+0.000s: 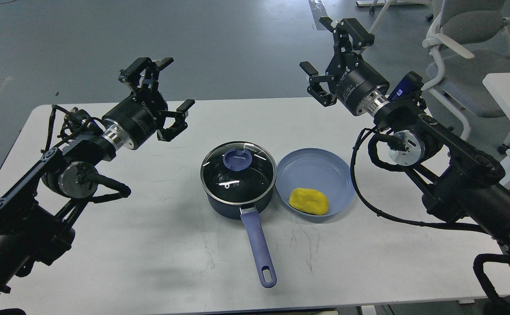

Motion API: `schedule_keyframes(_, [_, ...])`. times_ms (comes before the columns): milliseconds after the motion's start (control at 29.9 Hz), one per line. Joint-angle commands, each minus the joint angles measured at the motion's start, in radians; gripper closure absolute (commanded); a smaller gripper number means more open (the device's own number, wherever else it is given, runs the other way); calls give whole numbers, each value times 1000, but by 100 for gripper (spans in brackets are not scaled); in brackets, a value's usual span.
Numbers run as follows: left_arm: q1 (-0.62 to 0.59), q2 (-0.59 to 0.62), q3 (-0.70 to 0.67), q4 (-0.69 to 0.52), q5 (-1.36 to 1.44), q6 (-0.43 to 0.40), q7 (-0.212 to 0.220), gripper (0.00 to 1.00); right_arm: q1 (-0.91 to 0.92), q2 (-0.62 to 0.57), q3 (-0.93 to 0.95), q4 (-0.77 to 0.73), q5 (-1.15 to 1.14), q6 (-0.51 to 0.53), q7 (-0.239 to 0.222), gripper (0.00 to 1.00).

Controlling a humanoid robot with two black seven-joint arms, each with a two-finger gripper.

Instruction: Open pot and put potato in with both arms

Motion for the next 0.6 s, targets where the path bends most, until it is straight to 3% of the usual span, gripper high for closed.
schedule_keyframes(0, [-25,1,14,0,122,9,-74,1,-6,-2,1,0,0,0,2,0])
schedule_keyframes(134, [-30,1,22,-3,299,9,-162,1,-6,-2,8,2,0,-1,2,0])
schedule_keyframes(267, [-33,-6,24,-20,481,15,-177,1,-7,-3,11,2,0,-8,2,0])
schedule_keyframes(334, [-33,-12,25,-25,605,40,-213,1,-7,-15,15,2,0,-8,2,0])
schedule_keyframes(401, [-33,-13,43,-39,810,116,-283,1,-14,-20,18,2,0,-8,2,0])
schedule_keyframes(568, [-94,-6,221,-40,1091,285,-317,1,-33,-31,58,0,2,-9,2,0])
